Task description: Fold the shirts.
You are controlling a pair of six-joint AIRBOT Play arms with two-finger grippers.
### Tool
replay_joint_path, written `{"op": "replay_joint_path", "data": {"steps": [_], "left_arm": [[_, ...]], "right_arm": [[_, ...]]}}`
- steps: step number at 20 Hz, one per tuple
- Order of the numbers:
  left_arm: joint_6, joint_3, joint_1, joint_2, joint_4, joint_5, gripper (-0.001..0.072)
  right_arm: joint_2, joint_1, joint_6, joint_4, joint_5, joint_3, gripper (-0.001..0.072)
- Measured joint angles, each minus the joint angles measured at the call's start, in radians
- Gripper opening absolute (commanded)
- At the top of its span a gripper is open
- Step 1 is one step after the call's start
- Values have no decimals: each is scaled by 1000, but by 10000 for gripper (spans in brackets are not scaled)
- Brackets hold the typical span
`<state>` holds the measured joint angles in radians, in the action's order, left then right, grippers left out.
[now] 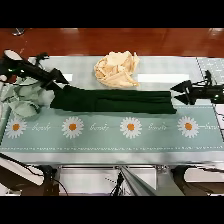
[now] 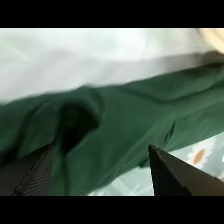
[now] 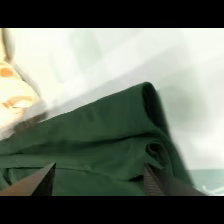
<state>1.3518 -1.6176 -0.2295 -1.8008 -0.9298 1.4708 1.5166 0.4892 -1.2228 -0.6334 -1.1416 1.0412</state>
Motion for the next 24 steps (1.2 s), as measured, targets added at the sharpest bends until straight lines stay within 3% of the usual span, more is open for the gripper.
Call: {"op": "replay_joint_path", "data": {"steps": [3, 6, 10, 14, 15, 17, 18, 19, 20, 24], "left_arm": [[1, 48, -80, 140, -40, -49, 701], [-53, 246, -123, 349, -5, -208, 701], [-193, 586, -97, 603, 163, -400, 701], [-255, 757, -21, 712, 275, -481, 700], [-262, 776, 1, 723, 288, -494, 700], [-273, 800, 47, 737, 306, -521, 697], [-275, 806, 66, 740, 311, -533, 685], [-278, 812, 84, 743, 314, -539, 399], [-280, 815, 97, 745, 319, -551, 14], [-283, 822, 147, 749, 335, -564, 17]], "right_arm": [[-44, 86, -8, -76, -43, 14, 629], [-64, 137, -12, -130, -21, -41, 628], [-19, 121, 53, -87, 21, -114, 628], [60, 45, 118, 27, 31, -134, 620], [76, 24, 131, 52, 33, -132, 564], [107, -25, 147, 67, 55, -121, 47], [115, -49, 151, 63, 58, -110, 20], [117, -69, 158, 78, 48, -96, 20], [111, -88, 158, 88, 21, -81, 19], [-31, -114, 89, -19, -22, -51, 20]]}}
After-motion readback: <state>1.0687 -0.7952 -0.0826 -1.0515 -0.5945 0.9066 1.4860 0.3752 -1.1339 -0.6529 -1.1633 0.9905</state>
